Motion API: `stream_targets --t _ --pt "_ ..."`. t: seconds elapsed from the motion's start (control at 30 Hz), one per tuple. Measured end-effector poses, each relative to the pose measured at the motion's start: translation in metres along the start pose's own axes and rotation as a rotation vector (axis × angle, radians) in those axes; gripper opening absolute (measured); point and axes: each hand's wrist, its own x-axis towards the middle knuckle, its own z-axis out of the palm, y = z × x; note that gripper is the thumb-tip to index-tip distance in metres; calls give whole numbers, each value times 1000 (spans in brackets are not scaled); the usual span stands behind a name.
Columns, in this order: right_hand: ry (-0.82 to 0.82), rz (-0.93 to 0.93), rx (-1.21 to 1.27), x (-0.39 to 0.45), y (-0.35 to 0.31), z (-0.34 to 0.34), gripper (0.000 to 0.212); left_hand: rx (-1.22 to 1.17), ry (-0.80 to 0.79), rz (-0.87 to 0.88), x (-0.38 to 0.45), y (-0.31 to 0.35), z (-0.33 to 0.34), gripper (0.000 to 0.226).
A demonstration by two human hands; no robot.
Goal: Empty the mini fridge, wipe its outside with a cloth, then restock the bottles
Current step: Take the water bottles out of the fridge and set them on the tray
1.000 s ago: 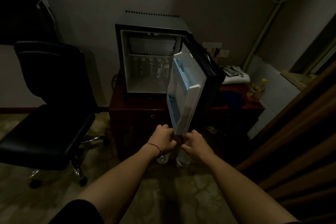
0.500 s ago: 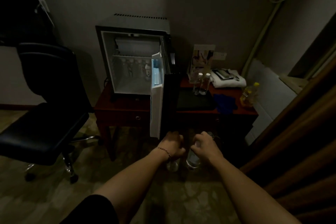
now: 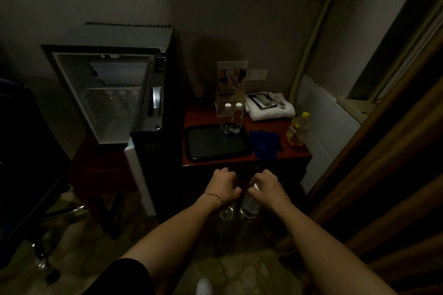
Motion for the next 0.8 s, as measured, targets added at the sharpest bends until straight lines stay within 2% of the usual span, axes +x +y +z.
stream_targets --t 0.27,0.57,0.7,0.8 --pt "-64 -40 -65 118 37 -33 24 104 4 53 137 -9 0 22" --pt "-21 -150 11 247 32 -56 25 95 98 -83 244 -17 -23 14" --pt "-80 -238 18 306 32 -57 23 75 120 -133 287 -18 -25 12" --pt "-134 -290 20 346 33 -50 20 82 121 -181 320 -21 -20 19"
